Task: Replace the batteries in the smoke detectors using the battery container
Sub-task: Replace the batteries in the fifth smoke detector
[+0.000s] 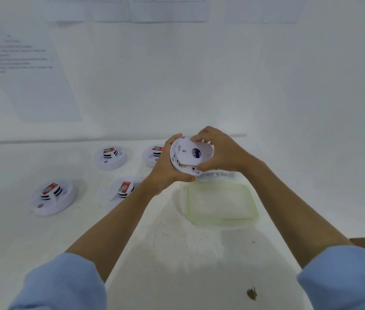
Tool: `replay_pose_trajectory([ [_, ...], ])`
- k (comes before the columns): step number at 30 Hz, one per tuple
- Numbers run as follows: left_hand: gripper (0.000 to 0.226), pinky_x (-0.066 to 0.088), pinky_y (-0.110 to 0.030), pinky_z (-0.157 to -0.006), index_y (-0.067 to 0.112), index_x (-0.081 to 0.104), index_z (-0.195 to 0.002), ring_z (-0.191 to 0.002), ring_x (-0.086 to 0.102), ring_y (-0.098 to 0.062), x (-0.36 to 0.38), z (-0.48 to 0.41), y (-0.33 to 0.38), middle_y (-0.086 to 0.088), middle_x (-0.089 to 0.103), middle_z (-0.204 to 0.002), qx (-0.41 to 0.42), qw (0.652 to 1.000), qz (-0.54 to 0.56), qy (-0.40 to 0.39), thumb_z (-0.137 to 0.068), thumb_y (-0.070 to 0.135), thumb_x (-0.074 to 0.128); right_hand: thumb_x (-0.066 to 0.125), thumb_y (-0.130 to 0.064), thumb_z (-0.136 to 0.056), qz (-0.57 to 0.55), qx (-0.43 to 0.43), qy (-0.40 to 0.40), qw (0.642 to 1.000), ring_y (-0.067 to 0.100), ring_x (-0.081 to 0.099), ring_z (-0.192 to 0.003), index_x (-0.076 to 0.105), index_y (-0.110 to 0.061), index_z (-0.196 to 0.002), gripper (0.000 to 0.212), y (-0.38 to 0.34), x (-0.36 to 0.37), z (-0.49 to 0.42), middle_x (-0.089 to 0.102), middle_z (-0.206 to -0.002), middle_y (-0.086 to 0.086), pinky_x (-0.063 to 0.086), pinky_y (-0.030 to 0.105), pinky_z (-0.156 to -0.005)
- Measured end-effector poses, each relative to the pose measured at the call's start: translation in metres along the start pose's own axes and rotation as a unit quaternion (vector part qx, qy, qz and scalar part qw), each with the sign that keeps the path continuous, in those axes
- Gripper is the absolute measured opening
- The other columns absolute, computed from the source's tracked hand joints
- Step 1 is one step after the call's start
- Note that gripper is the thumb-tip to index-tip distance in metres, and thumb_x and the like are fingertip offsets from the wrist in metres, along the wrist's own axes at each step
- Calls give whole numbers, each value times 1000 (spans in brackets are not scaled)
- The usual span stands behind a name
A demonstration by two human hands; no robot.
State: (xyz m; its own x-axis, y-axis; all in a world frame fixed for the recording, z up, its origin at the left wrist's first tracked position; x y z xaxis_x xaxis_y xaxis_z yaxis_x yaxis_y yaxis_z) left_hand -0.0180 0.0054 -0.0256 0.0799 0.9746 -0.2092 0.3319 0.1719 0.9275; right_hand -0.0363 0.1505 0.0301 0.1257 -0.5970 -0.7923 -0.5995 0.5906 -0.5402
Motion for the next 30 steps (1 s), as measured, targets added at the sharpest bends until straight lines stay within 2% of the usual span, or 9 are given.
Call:
replay_pose_trajectory([
  [4, 105, 50, -12, -71, 12, 24, -139, -101, 54, 13, -6, -17, -3, 4, 45, -126, -1, 999, 31, -26, -49, -4, 76, 82, -16, -61, 15, 2, -3, 1000, 11, 42, -102, 54, -16, -123, 68, 1, 3, -19, 44, -105, -6, 36, 13, -80],
  [8, 106, 51, -15, -74, 14, 24, -140, -106, 53, 9, -9, -31, -8, 3, 45, -130, 2, 998, 46, -42, -50, -4, 77, 82, -18, -62, 21, 4, -6, 1000, 9, 39, -101, 53, -17, -126, 70, 6, 1, -30, 43, -105, -6, 34, 10, -79],
  [14, 104, 51, -21, -86, 15, 24, -140, -113, 52, -2, -7, -43, -14, 2, 45, -131, 5, 997, 46, -53, -52, 0, 79, 79, -16, -65, 34, 18, -26, 999, 10, 36, -103, 52, -16, -130, 70, 14, -3, -36, 38, -106, -6, 34, 11, -80],
  [17, 105, 51, -19, -84, 17, 24, -139, -112, 51, 1, -5, -47, -17, 7, 44, -129, 2, 998, 45, -50, -52, 0, 79, 80, -16, -65, 34, 23, -40, 998, 11, 36, -103, 51, -17, -130, 71, 17, -5, -37, 37, -105, -5, 35, 14, -81],
  [21, 105, 52, -22, -81, 21, 25, -139, -116, 51, -5, 0, -50, -18, 6, 44, -133, -4, 996, 65, -57, -52, -5, 79, 79, -17, -67, 29, 24, -52, 998, 11, 35, -102, 49, -19, -133, 72, 21, -6, -38, 36, -105, -6, 36, 16, -82],
  [30, 101, 54, -25, -81, 29, 29, -133, -111, 53, 1, 10, -52, -17, 10, 44, -129, -5, 994, 80, -73, -52, -8, 76, 76, -19, -72, 67, 15, -78, 995, 10, 29, -108, 43, -20, -137, 72, 28, -11, -36, 31, -109, -7, 31, 20, -92],
])
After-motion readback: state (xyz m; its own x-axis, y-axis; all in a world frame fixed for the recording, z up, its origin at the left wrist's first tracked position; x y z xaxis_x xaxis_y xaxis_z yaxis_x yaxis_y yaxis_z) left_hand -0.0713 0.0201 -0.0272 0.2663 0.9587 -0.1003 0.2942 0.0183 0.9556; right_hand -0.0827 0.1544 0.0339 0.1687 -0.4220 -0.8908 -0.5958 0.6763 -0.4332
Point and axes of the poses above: each hand's wrist, its own z-axis away from the middle knuckle, its own x-axis out of the palm, y = z × x, the point moved 4 cm from there along -z, towards the middle knuckle
